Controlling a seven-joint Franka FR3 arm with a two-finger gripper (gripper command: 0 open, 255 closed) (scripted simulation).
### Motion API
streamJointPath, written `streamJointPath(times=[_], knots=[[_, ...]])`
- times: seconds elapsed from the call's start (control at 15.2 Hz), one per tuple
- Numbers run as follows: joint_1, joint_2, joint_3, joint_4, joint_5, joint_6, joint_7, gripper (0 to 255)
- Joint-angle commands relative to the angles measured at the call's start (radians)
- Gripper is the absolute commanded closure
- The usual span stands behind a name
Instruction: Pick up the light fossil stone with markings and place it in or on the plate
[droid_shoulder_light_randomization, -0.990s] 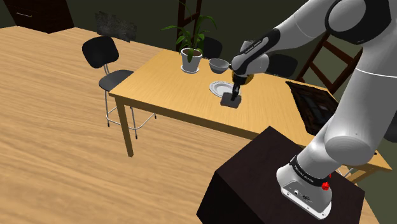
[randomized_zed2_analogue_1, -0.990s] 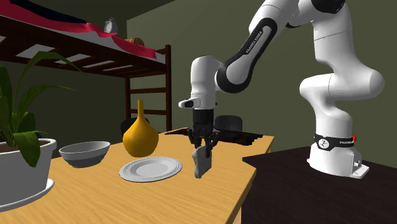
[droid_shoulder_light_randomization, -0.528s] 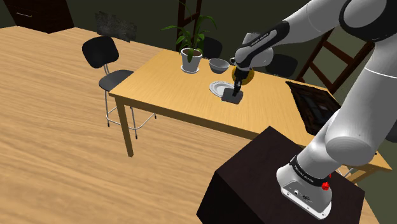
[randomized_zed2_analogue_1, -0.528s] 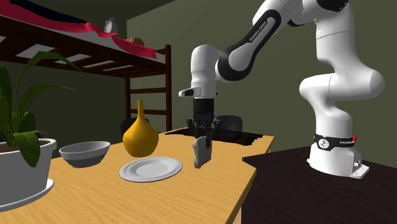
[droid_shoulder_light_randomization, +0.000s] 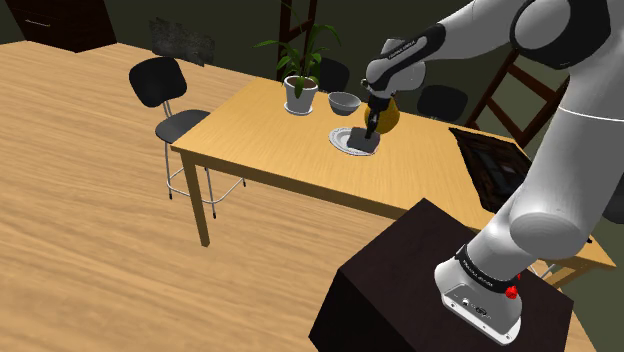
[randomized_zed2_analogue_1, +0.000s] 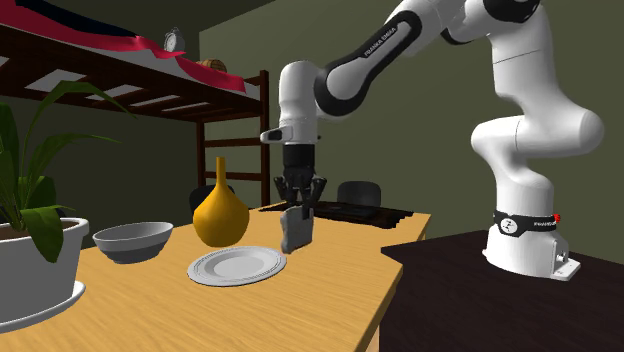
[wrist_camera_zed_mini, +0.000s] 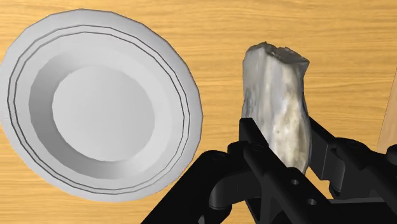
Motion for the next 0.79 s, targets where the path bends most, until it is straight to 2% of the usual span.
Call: streamJointPath(times=[0.0, 0.4, 0.73], knots=[[-0.032, 0.062, 0.0, 0.096, 0.027, -0.041, -0.041, 255], [-0.133, 0.266, 0.015, 0.425, 0.092, -0.179, -0.116, 255], [-0.232, 0.461, 0.035, 0.766, 0.129, -0.327, -0.144, 255]])
